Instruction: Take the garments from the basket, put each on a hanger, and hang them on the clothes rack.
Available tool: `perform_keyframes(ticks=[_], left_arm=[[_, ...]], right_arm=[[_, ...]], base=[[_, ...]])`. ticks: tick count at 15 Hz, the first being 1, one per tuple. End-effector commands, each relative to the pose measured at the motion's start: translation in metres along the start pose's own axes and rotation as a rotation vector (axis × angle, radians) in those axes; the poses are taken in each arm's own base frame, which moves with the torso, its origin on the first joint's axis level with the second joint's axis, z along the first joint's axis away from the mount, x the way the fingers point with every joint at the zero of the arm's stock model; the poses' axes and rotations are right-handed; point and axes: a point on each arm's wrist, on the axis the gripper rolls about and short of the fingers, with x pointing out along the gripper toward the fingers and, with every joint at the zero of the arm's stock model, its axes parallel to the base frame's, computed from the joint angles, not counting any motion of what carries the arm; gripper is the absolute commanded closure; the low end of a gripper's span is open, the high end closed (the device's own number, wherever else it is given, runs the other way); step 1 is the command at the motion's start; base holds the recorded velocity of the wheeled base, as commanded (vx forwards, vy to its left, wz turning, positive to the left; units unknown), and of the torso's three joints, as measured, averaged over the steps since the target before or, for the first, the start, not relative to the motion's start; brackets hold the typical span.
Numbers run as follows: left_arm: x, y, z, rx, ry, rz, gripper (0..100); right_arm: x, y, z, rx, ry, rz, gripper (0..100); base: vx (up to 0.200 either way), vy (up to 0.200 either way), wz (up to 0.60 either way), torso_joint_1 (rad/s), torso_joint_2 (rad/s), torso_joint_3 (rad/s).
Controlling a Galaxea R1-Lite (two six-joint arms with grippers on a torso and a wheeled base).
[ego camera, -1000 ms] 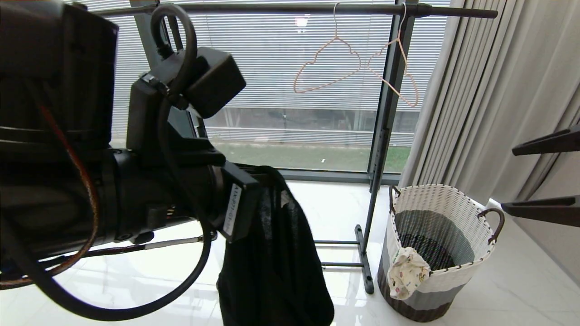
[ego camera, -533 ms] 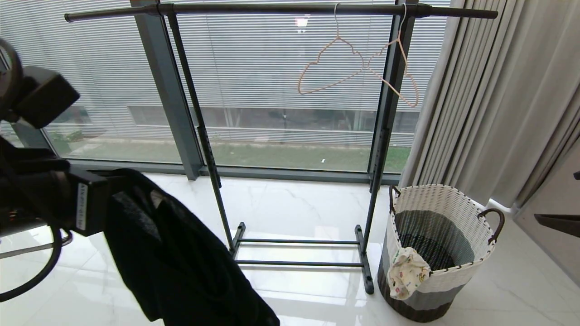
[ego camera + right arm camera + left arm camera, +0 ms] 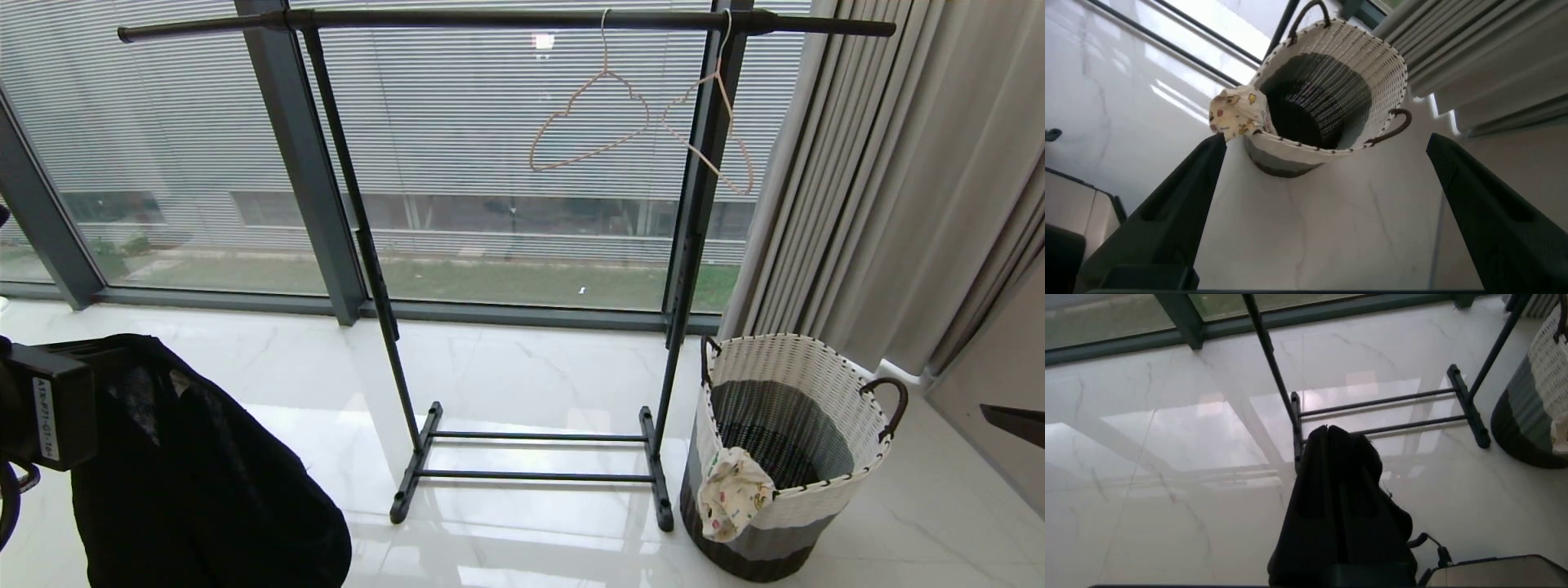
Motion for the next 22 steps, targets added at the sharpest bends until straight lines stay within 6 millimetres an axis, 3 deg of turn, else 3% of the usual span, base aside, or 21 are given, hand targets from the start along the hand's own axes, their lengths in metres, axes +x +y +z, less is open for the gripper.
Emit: perform_keyframes(ticks=[1,8,13,17,19,22], left_arm=[[0.002,0.006,-0.006,-0.014,0.023,0.050,100],[0.002,0.006,-0.015,-0.028,0.044,0.061,100],[-0.002,0.001,-0.048,-0.033,0.041,0.080,100],[-0.002,0.001,-0.049,-0.031,0.038,0.101,100],[-0.002,0.001,-0.050,-0.034,0.028,0.106,100],[-0.002,0.001,-0.049,-0.031,0.020,0.105,100]], right_arm=[[0.000,0.000,-0.001,0.000,0.001,0.002,0],[0.000,0.000,-0.001,0.000,0.000,0.001,0],[0.000,0.002,-0.004,0.000,0.009,0.004,0],[0.004,0.004,-0.010,0.004,0.033,0.017,0],[0.009,0.006,-0.014,0.006,0.044,0.026,0],[0.033,0.003,-0.012,0.064,-0.024,0.025,0]], base=[[0.000,0.000,0.00,0.076,-0.29,-0.178],[0.000,0.000,0.00,0.176,-0.44,-0.261],[0.000,0.000,0.00,0.208,-0.49,-0.278],[0.000,0.000,0.00,0.234,-0.52,-0.281],[0.000,0.000,0.00,0.112,-0.26,-0.137],[0.000,0.000,0.00,0.028,-0.06,-0.031]])
